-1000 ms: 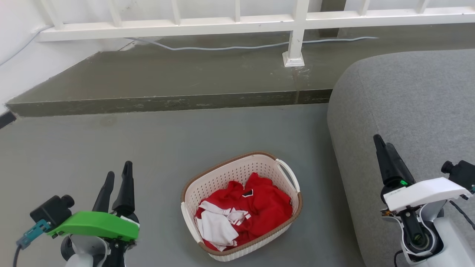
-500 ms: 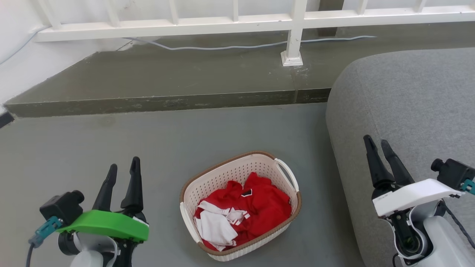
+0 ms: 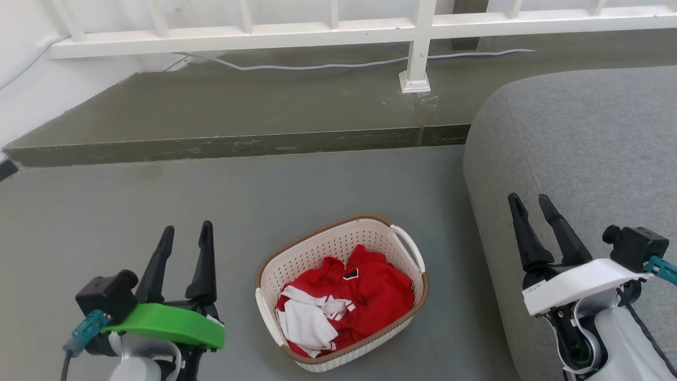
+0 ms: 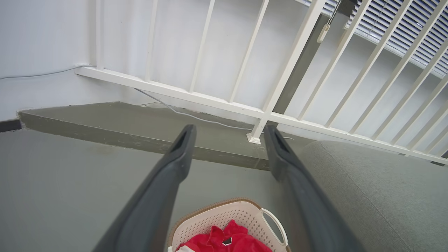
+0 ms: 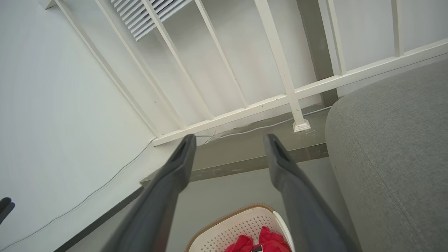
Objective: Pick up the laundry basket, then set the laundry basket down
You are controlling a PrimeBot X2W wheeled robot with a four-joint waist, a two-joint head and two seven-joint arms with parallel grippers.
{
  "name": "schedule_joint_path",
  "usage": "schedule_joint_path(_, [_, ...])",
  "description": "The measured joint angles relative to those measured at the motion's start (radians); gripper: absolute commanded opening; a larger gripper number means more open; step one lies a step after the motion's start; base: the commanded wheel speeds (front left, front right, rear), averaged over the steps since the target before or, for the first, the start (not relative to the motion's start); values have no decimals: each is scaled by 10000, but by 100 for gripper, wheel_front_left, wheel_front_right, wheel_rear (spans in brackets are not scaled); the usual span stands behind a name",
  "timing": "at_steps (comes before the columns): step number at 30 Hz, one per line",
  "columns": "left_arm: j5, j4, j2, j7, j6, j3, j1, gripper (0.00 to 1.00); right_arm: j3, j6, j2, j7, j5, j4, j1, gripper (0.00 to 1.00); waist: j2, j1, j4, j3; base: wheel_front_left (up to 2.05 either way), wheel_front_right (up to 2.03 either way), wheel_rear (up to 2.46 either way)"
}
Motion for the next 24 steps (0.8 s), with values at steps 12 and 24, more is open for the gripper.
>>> schedule_joint_path(12, [1204, -343, 6, -389, 44, -399, 9, 100, 201, 2, -36, -433, -1381, -92, -1, 100, 0, 0, -29, 35, 0, 0, 0])
schedule_joint_path(24, [1664, -472, 8, -508, 123, -493, 11, 100, 184, 2, -63, -554, -1902, -104, -18, 100, 0, 0, -25, 61, 0, 0, 0])
